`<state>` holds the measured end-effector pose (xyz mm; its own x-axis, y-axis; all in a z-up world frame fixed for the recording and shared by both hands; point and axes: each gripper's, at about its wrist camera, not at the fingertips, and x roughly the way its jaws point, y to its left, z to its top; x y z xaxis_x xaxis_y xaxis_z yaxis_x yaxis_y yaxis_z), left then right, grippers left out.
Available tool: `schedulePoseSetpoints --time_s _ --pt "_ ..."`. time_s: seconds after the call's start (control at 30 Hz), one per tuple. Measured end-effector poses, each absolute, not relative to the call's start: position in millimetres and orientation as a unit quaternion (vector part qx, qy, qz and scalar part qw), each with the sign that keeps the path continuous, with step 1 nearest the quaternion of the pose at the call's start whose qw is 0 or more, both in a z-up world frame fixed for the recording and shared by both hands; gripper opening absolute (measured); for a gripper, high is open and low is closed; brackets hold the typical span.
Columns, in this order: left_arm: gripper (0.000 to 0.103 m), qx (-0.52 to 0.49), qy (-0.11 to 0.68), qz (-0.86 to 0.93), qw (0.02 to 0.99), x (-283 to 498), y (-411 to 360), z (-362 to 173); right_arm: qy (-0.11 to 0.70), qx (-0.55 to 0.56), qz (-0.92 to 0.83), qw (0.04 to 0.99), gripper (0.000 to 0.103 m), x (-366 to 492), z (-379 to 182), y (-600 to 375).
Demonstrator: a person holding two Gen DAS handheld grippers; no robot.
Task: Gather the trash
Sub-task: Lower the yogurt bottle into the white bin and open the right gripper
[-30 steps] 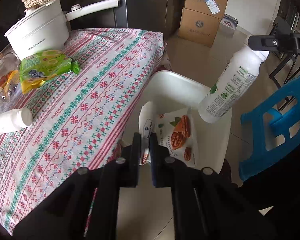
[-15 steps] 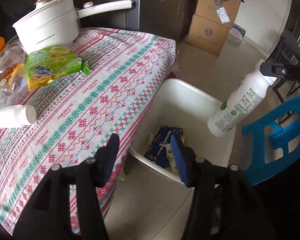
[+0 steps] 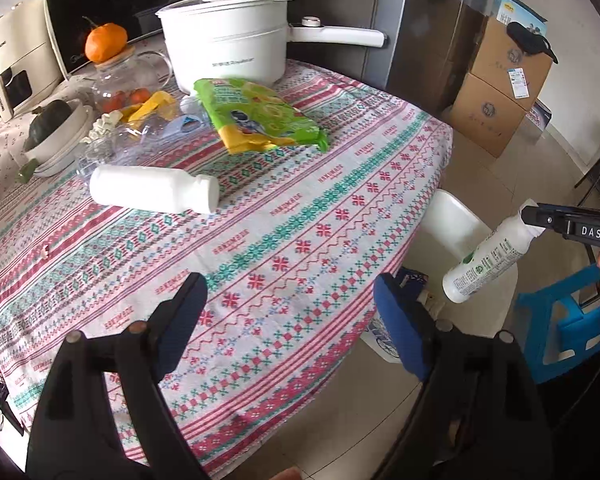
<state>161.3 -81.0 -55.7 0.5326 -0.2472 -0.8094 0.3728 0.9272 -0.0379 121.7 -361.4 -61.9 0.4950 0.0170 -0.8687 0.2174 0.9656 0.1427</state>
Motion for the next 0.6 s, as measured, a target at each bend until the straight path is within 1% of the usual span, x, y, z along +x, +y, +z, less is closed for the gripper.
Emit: schedulePoseSetpoints --time_s 0.23,0.5,0.53,0.6 --pt "0.089 0.051 0.451 -0.148 0.879 161.8 -36.5 -51.6 0.53 0.127 -0.059 0.837 0.041 145.6 -85.5 -346.1" --pt "0.091 0.043 0.456 -0.125 0.88 159.8 -1.6 -50.8 0.549 0.127 -0.082 0.822 0.041 165.0 -102.8 -340.5" --pt "0.091 0.041 0.458 -0.122 0.88 160.0 2.0 -50.8 0.547 0.126 -0.085 0.823 0.042 165.4 -101.4 -339.9" --pt "0.092 0.034 0.462 -0.118 0.878 160.8 9.8 -50.8 0.54 0.123 -0.083 0.828 0.051 165.5 -95.9 -336.8"
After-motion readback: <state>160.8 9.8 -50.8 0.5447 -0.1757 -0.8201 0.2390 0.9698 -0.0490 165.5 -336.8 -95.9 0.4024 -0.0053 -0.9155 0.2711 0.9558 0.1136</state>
